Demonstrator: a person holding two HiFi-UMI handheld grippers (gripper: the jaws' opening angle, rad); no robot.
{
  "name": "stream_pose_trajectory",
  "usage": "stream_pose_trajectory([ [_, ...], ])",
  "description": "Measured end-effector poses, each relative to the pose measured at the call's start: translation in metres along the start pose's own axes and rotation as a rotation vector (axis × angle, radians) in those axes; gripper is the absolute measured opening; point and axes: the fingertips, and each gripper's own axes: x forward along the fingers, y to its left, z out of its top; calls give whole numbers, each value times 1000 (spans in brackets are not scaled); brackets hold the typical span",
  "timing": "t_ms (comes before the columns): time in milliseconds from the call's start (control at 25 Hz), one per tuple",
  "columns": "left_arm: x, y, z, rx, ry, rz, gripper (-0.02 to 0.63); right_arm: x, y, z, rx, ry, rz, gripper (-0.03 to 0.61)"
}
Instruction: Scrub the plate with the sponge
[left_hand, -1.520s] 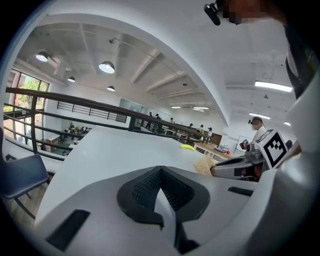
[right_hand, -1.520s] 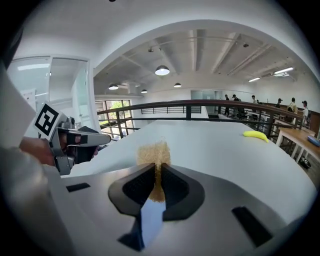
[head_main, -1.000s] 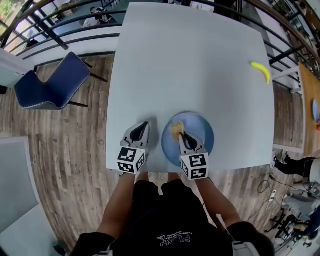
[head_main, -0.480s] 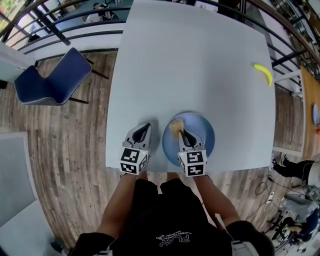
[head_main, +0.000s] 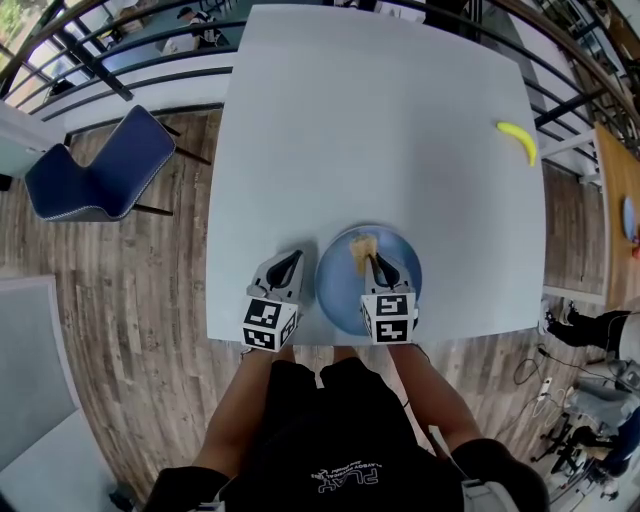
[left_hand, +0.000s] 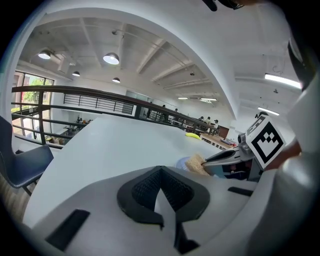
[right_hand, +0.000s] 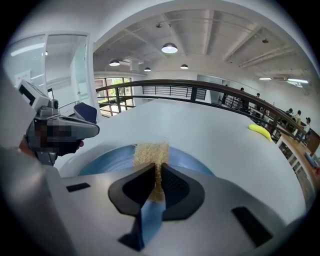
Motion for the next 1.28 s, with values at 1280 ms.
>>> stream_pose_trajectory([
  [1280,-14,-40,-7,58,53,-84,3,-38,-8,-17,29,32,-41,42],
])
